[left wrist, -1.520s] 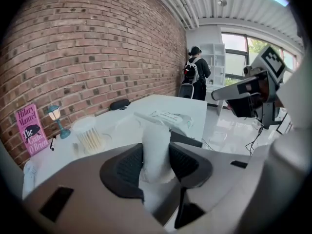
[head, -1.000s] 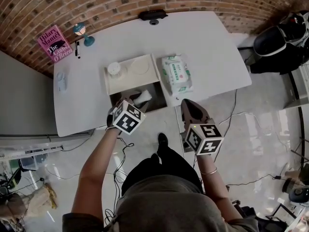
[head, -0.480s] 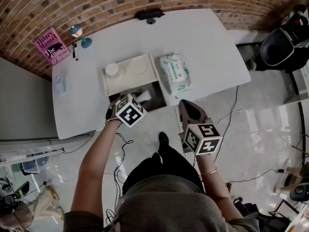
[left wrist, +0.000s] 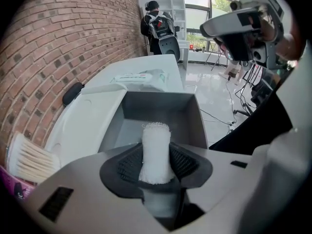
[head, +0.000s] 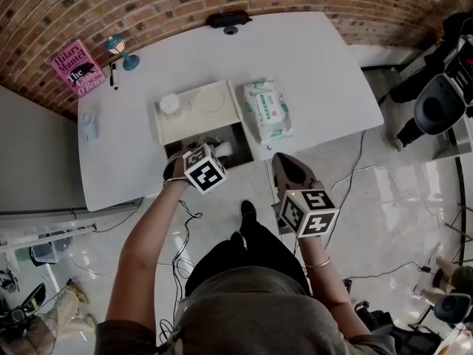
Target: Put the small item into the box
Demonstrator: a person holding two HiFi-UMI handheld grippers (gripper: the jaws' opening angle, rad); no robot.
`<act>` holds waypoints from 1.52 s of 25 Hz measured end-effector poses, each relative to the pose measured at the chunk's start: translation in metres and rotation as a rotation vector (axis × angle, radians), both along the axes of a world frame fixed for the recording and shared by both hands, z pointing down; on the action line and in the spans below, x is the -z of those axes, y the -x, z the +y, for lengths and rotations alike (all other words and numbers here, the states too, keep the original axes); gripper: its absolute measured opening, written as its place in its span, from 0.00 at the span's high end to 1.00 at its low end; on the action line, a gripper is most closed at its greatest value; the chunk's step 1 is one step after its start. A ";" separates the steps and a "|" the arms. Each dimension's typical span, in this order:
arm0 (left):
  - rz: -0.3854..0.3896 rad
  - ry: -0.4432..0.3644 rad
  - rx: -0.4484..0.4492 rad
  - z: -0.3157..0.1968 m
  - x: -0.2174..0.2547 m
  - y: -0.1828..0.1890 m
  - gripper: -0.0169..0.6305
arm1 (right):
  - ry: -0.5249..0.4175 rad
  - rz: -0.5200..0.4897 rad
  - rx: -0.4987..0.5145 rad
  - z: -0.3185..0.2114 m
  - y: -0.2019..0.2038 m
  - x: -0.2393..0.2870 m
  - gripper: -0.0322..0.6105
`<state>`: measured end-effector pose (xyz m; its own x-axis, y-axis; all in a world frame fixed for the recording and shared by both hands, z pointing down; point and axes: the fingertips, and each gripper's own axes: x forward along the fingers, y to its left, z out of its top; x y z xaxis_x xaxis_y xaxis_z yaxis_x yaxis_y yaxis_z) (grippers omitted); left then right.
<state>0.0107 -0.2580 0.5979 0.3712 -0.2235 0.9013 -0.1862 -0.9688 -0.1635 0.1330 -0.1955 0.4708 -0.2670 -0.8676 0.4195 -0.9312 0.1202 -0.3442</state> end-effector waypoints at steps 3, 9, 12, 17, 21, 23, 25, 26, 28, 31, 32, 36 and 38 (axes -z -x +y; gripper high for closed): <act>0.005 0.011 0.014 -0.001 -0.001 0.001 0.71 | 0.000 0.000 -0.001 0.000 -0.001 0.000 0.94; 0.025 0.042 0.039 -0.002 -0.001 0.001 0.69 | 0.002 -0.002 0.001 0.000 -0.003 0.000 0.94; 0.035 0.057 0.053 -0.001 0.002 0.001 0.65 | 0.003 -0.003 0.006 0.000 -0.004 -0.001 0.94; 0.060 0.033 0.077 0.000 0.014 0.002 0.63 | 0.002 -0.007 0.025 -0.002 -0.001 0.000 0.94; 0.123 0.006 0.154 -0.004 0.029 0.005 0.63 | 0.000 -0.008 0.049 -0.005 0.005 0.000 0.94; 0.168 0.009 0.205 -0.005 0.038 0.007 0.63 | 0.000 -0.008 0.060 -0.006 0.007 0.000 0.94; 0.218 0.006 0.252 -0.007 0.048 0.009 0.64 | -0.002 -0.008 0.073 -0.007 0.010 0.000 0.94; 0.241 0.001 0.273 -0.008 0.053 0.010 0.64 | -0.003 -0.008 0.079 -0.008 0.012 0.001 0.94; 0.269 -0.015 0.318 -0.009 0.060 0.015 0.65 | -0.008 -0.007 0.091 -0.009 0.015 0.003 0.94; 0.299 -0.041 0.393 -0.009 0.067 0.025 0.68 | -0.016 -0.005 0.107 -0.010 0.018 0.005 0.94; 0.316 -0.047 0.416 -0.010 0.069 0.027 0.69 | -0.019 -0.004 0.113 -0.011 0.019 0.005 0.94; 0.378 -0.055 0.503 -0.007 0.078 0.034 0.72 | -0.026 -0.004 0.135 -0.013 0.022 0.009 0.94; 0.408 -0.065 0.539 -0.006 0.084 0.037 0.74 | -0.031 -0.003 0.144 -0.014 0.023 0.012 0.94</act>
<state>-0.0265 -0.2643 0.5143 0.5000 -0.5218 0.6912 -0.6994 -0.7140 -0.0331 0.1101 -0.2097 0.4590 -0.3906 -0.8330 0.3919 -0.9026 0.2627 -0.3411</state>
